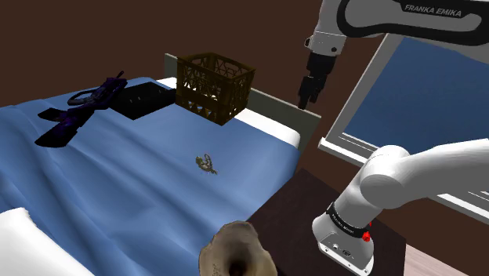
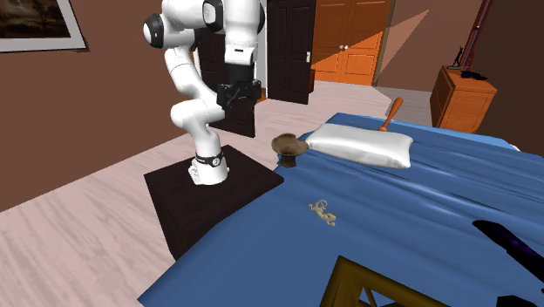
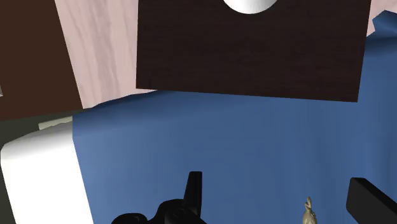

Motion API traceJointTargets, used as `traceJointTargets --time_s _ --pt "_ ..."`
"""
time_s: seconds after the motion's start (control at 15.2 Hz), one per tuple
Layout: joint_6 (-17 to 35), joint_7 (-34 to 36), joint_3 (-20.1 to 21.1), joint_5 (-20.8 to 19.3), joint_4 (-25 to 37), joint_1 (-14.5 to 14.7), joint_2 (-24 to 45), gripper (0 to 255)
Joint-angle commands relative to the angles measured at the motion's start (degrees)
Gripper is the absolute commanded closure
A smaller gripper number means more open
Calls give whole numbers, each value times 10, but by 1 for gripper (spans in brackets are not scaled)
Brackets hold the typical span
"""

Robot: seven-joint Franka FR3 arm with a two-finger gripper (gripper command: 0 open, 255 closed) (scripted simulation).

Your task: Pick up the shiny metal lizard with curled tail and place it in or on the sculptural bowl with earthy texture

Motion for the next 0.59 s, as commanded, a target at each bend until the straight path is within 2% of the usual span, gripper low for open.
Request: traceJointTargets --time_s 0.0,0.53 --pt "0 0 0 0 0 0 0 0" --pt "164 61 43 36 -60 18 87 0"
